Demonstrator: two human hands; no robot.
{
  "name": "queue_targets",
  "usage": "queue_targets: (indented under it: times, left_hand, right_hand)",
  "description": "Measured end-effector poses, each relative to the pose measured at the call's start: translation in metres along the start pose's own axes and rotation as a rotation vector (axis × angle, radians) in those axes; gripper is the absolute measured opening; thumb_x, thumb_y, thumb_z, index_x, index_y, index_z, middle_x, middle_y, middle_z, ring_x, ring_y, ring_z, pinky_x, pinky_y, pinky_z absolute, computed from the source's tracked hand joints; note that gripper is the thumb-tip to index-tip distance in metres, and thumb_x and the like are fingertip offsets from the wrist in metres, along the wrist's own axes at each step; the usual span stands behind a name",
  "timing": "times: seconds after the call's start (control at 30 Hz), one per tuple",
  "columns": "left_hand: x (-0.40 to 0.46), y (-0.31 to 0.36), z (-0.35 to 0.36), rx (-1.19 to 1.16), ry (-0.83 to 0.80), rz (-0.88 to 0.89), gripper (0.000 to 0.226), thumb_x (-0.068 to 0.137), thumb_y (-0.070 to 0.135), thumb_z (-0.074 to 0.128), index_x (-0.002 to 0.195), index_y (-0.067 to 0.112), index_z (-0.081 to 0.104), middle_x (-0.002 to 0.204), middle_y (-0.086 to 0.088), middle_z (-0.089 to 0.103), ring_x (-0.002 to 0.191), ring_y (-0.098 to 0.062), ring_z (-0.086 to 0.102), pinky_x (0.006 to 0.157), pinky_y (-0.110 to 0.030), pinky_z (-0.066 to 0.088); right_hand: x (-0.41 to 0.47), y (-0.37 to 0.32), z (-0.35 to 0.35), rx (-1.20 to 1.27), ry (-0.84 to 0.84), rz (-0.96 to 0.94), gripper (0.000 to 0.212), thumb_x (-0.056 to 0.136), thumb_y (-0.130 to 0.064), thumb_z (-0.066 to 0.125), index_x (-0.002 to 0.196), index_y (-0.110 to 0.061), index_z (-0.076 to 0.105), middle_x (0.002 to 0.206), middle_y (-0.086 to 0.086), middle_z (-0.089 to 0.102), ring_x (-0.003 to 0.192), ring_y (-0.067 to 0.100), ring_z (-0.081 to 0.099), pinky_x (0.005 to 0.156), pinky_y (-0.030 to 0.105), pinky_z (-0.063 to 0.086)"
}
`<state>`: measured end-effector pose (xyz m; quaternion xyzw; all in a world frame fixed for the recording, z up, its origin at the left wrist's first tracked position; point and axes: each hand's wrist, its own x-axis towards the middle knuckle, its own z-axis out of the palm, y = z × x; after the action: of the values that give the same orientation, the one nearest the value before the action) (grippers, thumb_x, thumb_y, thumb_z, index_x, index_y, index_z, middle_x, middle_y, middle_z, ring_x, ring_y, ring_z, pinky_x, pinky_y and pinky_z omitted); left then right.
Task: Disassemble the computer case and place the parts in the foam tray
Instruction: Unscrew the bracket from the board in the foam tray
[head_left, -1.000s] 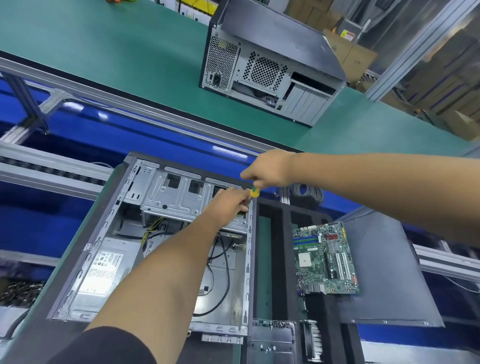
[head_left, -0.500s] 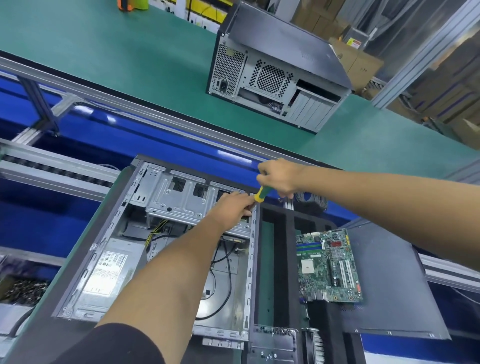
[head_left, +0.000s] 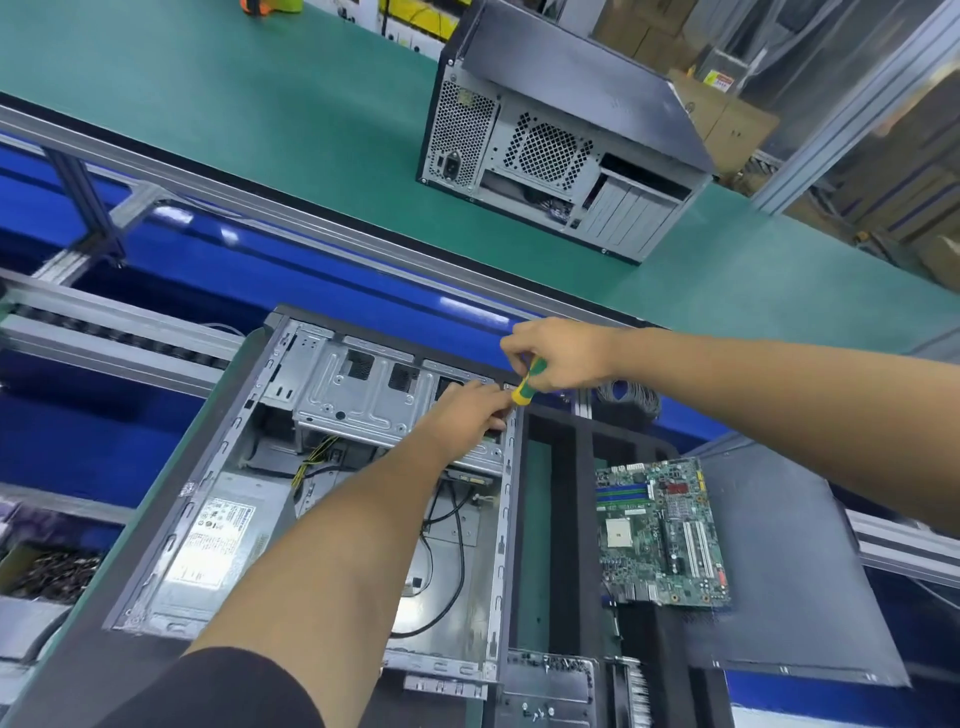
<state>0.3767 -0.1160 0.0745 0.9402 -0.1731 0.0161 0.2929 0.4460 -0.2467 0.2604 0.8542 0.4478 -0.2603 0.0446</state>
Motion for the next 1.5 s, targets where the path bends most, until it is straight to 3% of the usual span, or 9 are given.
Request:
queue_targets:
  times: [0.23,0.47,0.63,0.8,0.97,1.1,1.2,1.3,1.5]
  left_hand:
    - [-0.001,0.001,0.0,-0.013,-0.003,-0.015,0.007,0.101,0.017,0.059,0.099,0.023,0.055,0.096,0.006,0.057,0.092,-0.017,0.046,0.088,-0.04,0.038]
    - [-0.003,0.004,-0.004,-0.049,0.004,-0.018,0.011,0.099,0.019,0.063,0.095,0.021,0.053,0.095,0.006,0.058,0.095,-0.021,0.051,0.089,-0.043,0.04]
    - [-0.002,0.003,-0.003,-0.062,0.006,-0.037,0.012,0.098,0.015,0.063,0.092,0.02,0.053,0.094,0.006,0.059,0.095,-0.02,0.049,0.09,-0.041,0.039]
    - [-0.003,0.004,-0.004,-0.021,0.003,-0.006,0.021,0.101,0.02,0.06,0.091,0.027,0.044,0.09,0.01,0.048,0.09,-0.018,0.044,0.088,-0.04,0.038]
    - [-0.004,0.003,-0.004,-0.024,0.003,-0.006,0.018,0.102,0.018,0.059,0.092,0.025,0.046,0.093,0.008,0.055,0.09,-0.018,0.047,0.087,-0.038,0.038]
    - [-0.002,0.004,-0.004,-0.041,-0.007,-0.035,0.005,0.1,0.018,0.063,0.098,0.016,0.059,0.09,0.01,0.058,0.095,-0.019,0.053,0.088,-0.038,0.04]
    - [-0.001,0.005,-0.005,-0.085,0.003,-0.062,0.007,0.096,0.01,0.066,0.095,0.014,0.061,0.082,0.013,0.05,0.093,-0.018,0.057,0.09,-0.037,0.042]
    - [-0.003,0.006,-0.007,-0.098,0.01,-0.066,0.013,0.095,0.013,0.067,0.09,0.019,0.056,0.084,0.011,0.051,0.087,-0.016,0.049,0.089,-0.038,0.041]
    - [-0.005,0.009,-0.007,-0.147,0.021,-0.078,0.01,0.096,0.008,0.064,0.095,0.016,0.058,0.092,0.004,0.063,0.092,-0.019,0.055,0.089,-0.039,0.04]
  right_hand:
    - [-0.001,-0.004,-0.002,-0.224,-0.08,0.179,0.015,0.101,-0.029,0.038,0.089,-0.022,0.043,0.074,0.002,0.055,0.063,0.023,0.044,0.055,0.038,0.03]
    - [-0.003,-0.01,-0.002,-0.205,-0.008,0.026,0.023,0.072,-0.001,0.058,0.066,-0.023,0.055,0.086,-0.007,0.044,0.08,0.019,0.051,0.059,0.039,0.046]
    - [-0.016,0.01,0.005,-0.497,-0.086,-0.224,0.028,0.077,-0.007,0.059,0.098,-0.025,0.056,0.096,-0.008,0.036,0.086,0.018,0.043,0.055,0.032,0.031]
    - [-0.011,-0.002,0.012,0.064,0.149,0.074,0.011,0.092,-0.022,0.059,0.088,-0.016,0.05,0.089,0.002,0.052,0.074,0.02,0.046,0.07,0.041,0.042]
    - [-0.001,-0.024,-0.005,-0.456,-0.058,0.245,0.034,0.103,-0.038,0.03,0.077,-0.023,0.045,0.072,0.0,0.052,0.063,0.02,0.047,0.053,0.034,0.028]
    - [0.01,-0.031,-0.012,-0.322,-0.054,0.099,0.009,0.09,-0.023,0.054,0.084,-0.03,0.056,0.085,-0.009,0.055,0.078,0.017,0.053,0.056,0.032,0.034]
    - [0.011,-0.03,-0.005,-0.147,0.013,0.023,0.025,0.076,-0.012,0.07,0.086,-0.035,0.064,0.094,-0.011,0.049,0.087,0.013,0.053,0.059,0.029,0.036]
    - [0.007,-0.025,-0.007,-0.253,-0.002,0.011,0.032,0.078,-0.012,0.067,0.102,-0.03,0.056,0.098,-0.009,0.046,0.083,0.018,0.053,0.055,0.03,0.032]
    - [-0.01,-0.021,-0.014,-0.292,0.033,0.062,0.02,0.079,-0.009,0.059,0.091,-0.024,0.053,0.098,-0.005,0.053,0.083,0.024,0.055,0.058,0.033,0.035]
